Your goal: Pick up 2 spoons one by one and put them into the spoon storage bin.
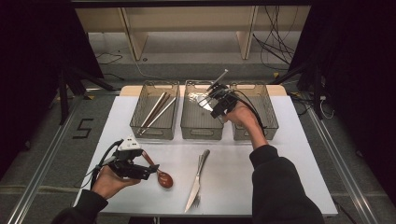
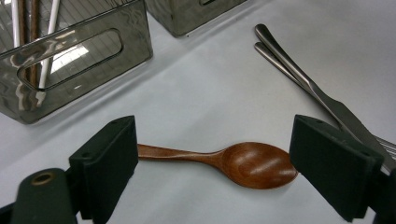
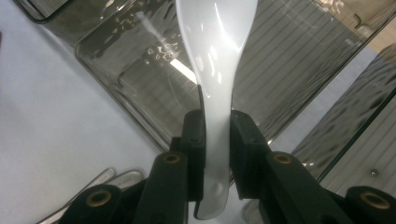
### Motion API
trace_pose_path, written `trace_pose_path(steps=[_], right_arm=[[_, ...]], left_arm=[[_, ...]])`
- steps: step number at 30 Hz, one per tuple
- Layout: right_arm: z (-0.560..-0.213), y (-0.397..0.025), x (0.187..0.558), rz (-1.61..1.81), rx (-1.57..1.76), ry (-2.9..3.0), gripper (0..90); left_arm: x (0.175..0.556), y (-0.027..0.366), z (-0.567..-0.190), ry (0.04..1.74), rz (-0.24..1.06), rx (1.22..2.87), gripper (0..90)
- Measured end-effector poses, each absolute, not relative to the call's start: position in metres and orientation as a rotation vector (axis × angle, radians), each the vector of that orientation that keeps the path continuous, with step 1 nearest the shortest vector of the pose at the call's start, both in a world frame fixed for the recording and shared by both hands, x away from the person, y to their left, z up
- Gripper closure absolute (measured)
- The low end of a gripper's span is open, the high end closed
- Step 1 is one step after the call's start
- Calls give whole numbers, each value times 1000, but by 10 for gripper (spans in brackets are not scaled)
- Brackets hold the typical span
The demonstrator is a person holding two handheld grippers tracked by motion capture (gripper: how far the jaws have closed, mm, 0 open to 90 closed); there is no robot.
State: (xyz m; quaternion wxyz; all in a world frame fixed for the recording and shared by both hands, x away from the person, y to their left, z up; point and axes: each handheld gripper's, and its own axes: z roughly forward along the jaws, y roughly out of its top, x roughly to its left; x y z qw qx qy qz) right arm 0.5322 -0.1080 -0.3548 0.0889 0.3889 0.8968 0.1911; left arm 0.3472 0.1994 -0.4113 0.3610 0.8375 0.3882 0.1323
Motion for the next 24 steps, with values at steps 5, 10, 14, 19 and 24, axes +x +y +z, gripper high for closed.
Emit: trace_pose_path(steps=[5, 10, 14, 19, 24], right_arm=[[-356, -102, 537, 558, 1165, 2668, 777], [-358, -98, 543, 548, 1179, 2656, 777], [-364, -93, 546, 527, 1187, 2656, 776], [-371, -87, 550, 520, 1196, 2641, 764], [-374, -84, 553, 537, 1223, 2622, 578]], left_arm=[[347, 199, -411, 996, 340, 2160, 151], [347, 200, -411, 990, 339, 2167, 151], [348, 200, -411, 997, 339, 2164, 151], [348, 200, -411, 992, 341, 2162, 152], [348, 201, -411, 998, 345, 2165, 152]])
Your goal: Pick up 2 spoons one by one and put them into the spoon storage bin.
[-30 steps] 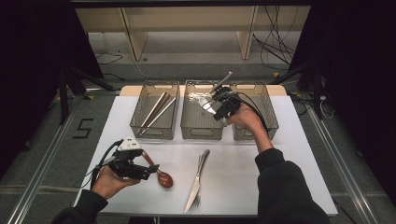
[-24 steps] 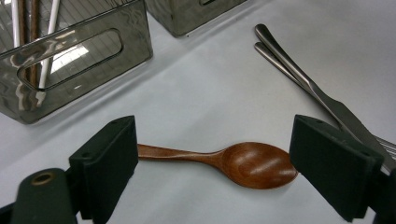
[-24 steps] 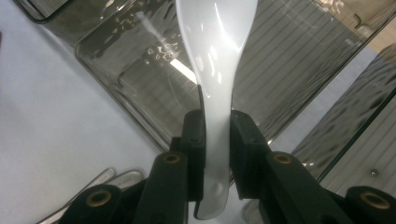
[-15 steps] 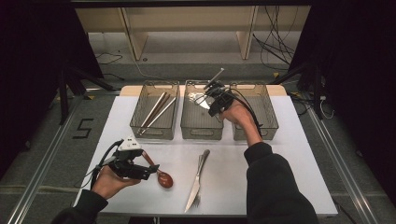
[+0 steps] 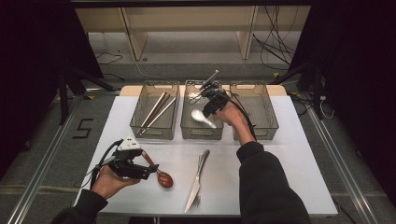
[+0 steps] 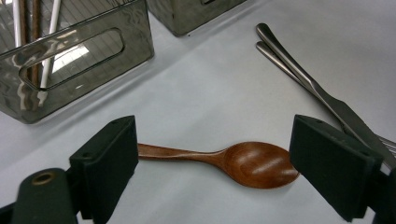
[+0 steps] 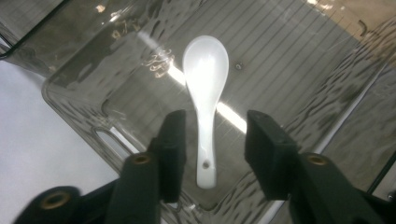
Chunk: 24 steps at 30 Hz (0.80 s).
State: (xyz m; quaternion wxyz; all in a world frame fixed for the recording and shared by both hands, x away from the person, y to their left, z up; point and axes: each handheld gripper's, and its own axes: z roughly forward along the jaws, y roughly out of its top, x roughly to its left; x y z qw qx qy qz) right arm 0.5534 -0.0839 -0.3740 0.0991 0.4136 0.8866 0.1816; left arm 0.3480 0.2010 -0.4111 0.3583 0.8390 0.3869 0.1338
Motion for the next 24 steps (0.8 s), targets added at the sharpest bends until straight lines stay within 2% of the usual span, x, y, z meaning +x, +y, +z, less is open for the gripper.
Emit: trace_pose_path(steps=[12, 24], right_arm=[[-354, -112, 527, 707, 1176, 2589, 454], [-350, -145, 472, 857, 1126, 2589, 373]], left_arm=[[354, 207, -410, 1042, 380, 2148, 158], [367, 203, -411, 1057, 372, 2183, 164]])
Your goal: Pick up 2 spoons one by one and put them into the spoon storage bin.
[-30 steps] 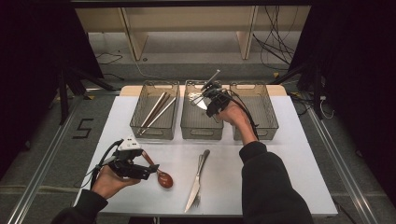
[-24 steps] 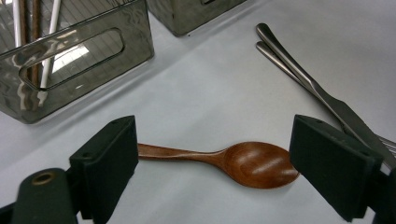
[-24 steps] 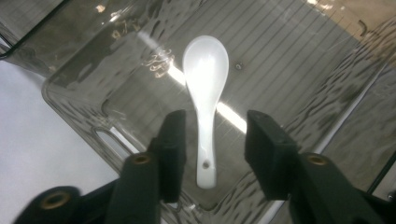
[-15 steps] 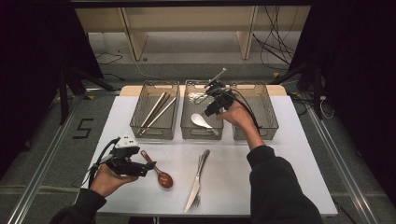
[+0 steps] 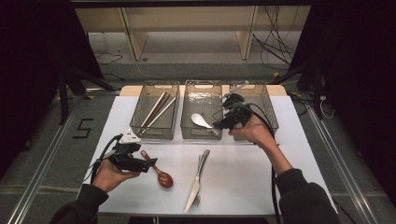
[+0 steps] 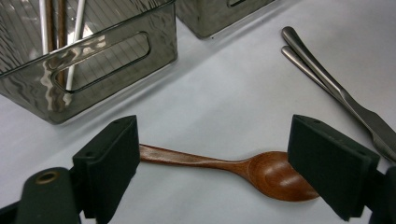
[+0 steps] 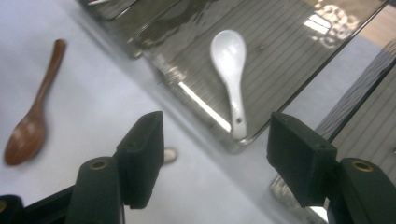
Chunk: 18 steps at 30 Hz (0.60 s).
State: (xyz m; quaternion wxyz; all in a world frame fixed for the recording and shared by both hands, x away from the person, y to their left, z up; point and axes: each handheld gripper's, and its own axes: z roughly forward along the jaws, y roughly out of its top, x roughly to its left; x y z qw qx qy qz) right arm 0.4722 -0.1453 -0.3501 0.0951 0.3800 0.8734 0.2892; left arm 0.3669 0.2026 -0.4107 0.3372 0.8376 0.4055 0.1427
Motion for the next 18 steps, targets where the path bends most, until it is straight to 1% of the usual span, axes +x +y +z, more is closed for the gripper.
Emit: trace_pose_path(steps=[5, 11, 14, 16, 18], right_arm=[[-359, -160, 443, 902, 1109, 2590, 361], [-377, -180, 412, 954, 1114, 2582, 352], [-384, -189, 401, 940, 1123, 2580, 347], [-389, -195, 393, 952, 1128, 2567, 346], [-393, -201, 386, 969, 1126, 2556, 344]], left_arm=[[375, 199, -413, 1059, 367, 2204, 174], [386, 197, -415, 1054, 344, 2222, 230], [391, 195, -417, 1044, 338, 2238, 295], [395, 195, -418, 1042, 332, 2257, 372], [397, 194, -418, 1035, 340, 2267, 426]])
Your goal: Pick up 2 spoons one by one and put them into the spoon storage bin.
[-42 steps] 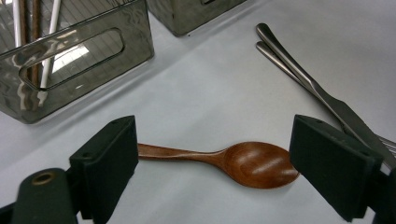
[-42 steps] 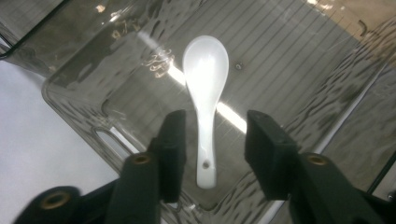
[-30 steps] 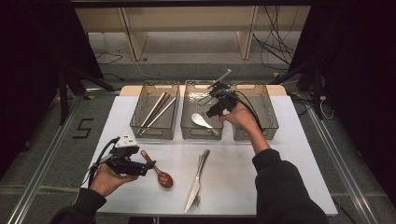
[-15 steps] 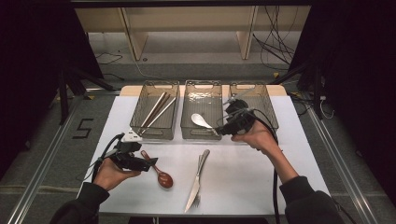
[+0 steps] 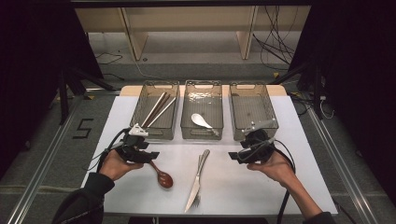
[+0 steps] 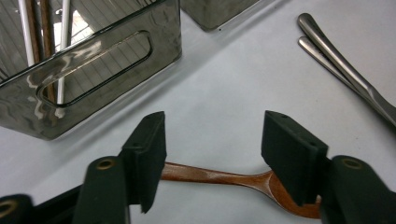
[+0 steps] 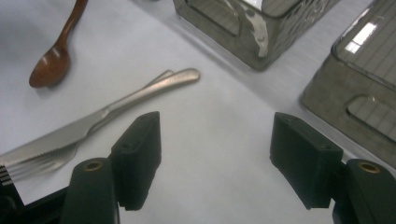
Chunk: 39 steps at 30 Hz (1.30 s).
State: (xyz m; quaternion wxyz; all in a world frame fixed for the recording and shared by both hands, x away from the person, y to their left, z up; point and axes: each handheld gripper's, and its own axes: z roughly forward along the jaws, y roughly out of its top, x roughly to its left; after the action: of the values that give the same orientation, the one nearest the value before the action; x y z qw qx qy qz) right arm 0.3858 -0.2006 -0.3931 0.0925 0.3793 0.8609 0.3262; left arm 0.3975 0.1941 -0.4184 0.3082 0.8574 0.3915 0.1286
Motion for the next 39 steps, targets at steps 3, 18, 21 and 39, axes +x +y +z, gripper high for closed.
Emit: trace_pose_path(steps=[3, 18, 21, 39], right_arm=[[-399, -207, 374, 986, 1127, 2548, 339], [-415, -229, 338, 1021, 1159, 2526, 320], [-415, -231, 334, 1032, 1157, 2518, 317], [-420, -235, 326, 1014, 1157, 2531, 313]], left_arm=[[402, 192, -420, 1039, 343, 2294, 521], [422, 179, -446, 995, 335, 2476, 887], [425, 179, -453, 995, 344, 2510, 888], [423, 191, -465, 1034, 316, 2631, 889]])
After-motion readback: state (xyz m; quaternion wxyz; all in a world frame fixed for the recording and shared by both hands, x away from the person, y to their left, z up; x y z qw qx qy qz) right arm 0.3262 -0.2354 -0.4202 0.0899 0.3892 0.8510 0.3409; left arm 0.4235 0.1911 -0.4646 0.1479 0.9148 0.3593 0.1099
